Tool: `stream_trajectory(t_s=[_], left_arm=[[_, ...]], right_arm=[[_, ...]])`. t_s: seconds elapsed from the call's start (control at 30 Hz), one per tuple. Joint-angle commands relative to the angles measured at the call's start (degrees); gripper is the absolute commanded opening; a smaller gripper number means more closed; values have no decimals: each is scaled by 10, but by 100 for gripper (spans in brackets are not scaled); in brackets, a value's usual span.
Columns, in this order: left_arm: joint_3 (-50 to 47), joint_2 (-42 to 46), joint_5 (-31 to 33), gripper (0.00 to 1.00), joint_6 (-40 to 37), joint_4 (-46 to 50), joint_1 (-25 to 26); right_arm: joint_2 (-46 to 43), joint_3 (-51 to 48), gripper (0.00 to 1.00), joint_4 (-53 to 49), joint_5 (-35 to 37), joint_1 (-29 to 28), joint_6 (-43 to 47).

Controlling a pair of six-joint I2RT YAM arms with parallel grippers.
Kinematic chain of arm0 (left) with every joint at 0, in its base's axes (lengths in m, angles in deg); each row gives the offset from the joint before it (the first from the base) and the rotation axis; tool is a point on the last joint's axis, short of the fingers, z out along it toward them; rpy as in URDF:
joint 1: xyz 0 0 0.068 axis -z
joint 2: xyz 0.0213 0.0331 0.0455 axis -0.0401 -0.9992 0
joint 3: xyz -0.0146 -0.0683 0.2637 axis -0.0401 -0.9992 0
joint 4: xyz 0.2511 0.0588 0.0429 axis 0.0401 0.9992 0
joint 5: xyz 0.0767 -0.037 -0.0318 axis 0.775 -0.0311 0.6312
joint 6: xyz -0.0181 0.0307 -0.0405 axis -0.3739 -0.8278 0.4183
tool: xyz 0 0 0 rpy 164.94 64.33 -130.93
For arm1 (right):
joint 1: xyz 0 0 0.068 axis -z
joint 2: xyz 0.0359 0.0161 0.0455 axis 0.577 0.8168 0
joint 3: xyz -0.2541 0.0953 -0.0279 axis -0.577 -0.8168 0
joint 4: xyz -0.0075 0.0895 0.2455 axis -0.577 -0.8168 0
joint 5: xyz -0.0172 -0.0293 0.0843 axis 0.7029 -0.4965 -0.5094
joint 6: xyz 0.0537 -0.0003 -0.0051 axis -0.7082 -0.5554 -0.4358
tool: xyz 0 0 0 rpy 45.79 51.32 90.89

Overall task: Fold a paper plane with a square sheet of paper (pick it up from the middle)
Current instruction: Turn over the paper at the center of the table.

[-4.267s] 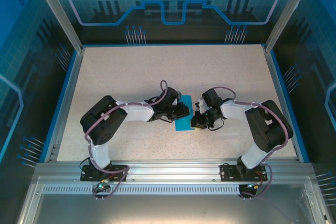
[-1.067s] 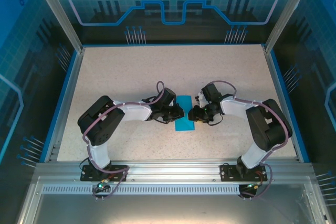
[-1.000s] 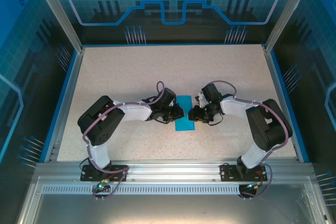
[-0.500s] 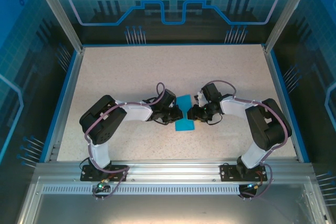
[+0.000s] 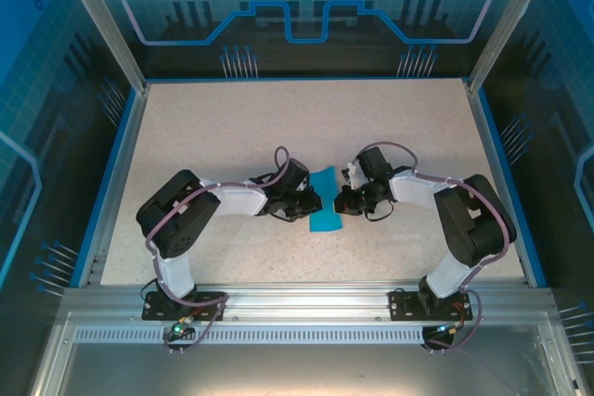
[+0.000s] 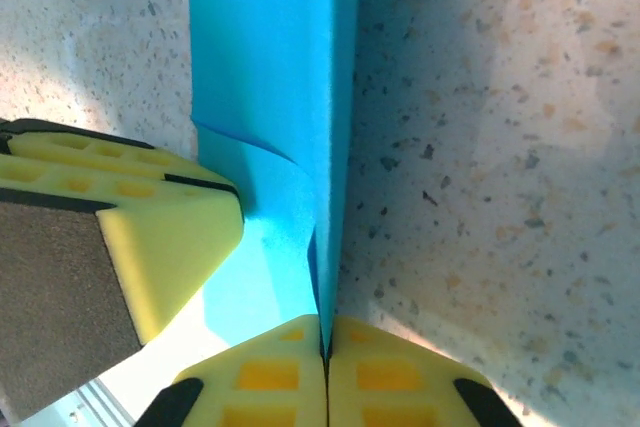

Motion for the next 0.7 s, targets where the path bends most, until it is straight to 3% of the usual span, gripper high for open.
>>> stream_trajectory(t_s=[0.0, 0.43, 0.67], left_arm=[[-24, 67, 27, 18, -5, 4, -3], [-84, 260, 163, 23, -51, 79, -4], [-134, 336, 212, 30, -26, 90, -16]], right_arm=[[-40, 16, 1, -54, 6, 13, 18], [-204, 116, 1, -322, 303, -44, 21], [-157, 237, 2, -509, 543, -148, -29]])
